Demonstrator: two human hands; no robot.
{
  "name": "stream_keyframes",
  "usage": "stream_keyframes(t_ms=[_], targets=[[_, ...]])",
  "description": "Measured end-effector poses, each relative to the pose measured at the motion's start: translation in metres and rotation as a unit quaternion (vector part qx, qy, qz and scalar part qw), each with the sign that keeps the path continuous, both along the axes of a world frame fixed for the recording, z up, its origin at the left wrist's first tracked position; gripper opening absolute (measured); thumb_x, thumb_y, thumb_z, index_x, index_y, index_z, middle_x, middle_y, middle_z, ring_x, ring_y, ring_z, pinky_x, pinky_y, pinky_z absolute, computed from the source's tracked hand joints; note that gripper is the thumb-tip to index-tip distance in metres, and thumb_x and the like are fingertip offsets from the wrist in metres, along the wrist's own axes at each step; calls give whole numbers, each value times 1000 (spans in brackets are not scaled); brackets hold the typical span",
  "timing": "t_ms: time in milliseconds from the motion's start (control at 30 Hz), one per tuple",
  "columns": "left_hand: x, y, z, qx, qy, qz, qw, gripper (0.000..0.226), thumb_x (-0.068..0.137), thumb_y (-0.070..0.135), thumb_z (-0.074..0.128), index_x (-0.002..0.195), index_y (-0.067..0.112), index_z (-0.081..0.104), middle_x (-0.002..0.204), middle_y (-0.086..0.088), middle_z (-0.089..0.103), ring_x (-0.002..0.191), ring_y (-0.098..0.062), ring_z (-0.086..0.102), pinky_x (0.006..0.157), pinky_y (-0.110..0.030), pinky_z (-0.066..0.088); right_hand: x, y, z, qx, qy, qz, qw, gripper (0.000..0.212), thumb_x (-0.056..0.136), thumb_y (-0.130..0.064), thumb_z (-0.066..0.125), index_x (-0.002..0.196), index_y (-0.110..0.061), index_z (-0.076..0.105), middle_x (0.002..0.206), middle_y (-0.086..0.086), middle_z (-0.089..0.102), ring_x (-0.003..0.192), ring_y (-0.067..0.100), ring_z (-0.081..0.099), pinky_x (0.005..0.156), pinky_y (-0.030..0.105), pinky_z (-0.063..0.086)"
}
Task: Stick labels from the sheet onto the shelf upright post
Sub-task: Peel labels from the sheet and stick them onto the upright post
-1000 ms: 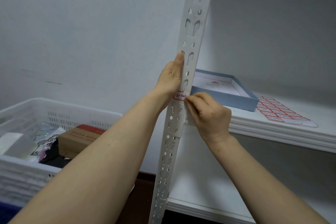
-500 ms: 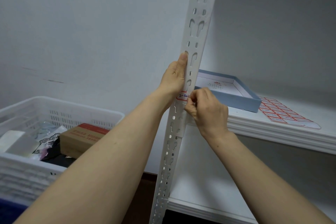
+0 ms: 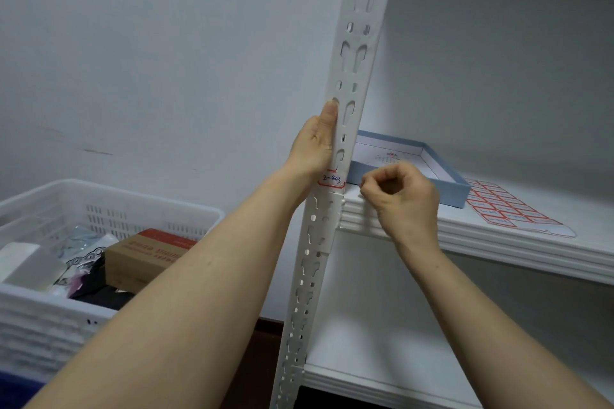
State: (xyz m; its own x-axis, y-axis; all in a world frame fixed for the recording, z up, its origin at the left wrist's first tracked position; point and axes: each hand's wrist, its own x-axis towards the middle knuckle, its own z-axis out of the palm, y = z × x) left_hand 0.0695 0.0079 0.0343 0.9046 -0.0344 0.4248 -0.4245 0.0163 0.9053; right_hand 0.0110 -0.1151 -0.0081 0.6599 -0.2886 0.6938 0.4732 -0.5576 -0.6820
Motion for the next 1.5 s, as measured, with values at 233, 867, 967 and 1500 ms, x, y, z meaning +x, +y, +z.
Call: stream_keyframes(t_ms=[233, 867, 967, 1500], targets=[[-3, 0, 0, 15, 7, 13, 1000, 67, 95, 60, 27, 117, 5, 56, 117, -15, 63, 103, -23, 62, 92, -34, 48, 5, -25, 36, 234, 94, 138, 958, 15, 77, 5, 69, 69, -5, 62, 53, 0, 68, 58, 10, 69, 63, 19, 56], [-51, -66, 21, 132, -367, 230, 891, 51, 74, -3, 36, 121, 3, 53, 123, -16, 48, 114, -23, 40, 100, -27, 30, 18, -83, 84, 246, 171, 148, 943, 21, 91, 9, 45, 87, -4, 61, 73, 8, 64, 52, 10, 66, 59, 25, 59], [-48, -73, 17, 173, -285, 148, 931, 46, 81, -7, 38, 123, 6, 51, 122, -9, 50, 116, -22, 47, 99, -25, 36, 23, -88, 88, 249, 176, 112, 946, 26, 91, 8, 37, 94, 2, 62, 64, 7, 51, 44, 14, 53, 45, 24, 54], [-14, -103, 12, 337, -22, 73, 939, 47, 93, 5, 39, 140, 9, 40, 143, -11, 46, 130, -27, 43, 105, -35, 36, 46, -116, 80, 272, 192, 155, 930, 19, 78, 19, 60, 95, 12, 61, 76, 22, 65, 51, 20, 69, 53, 19, 57]])
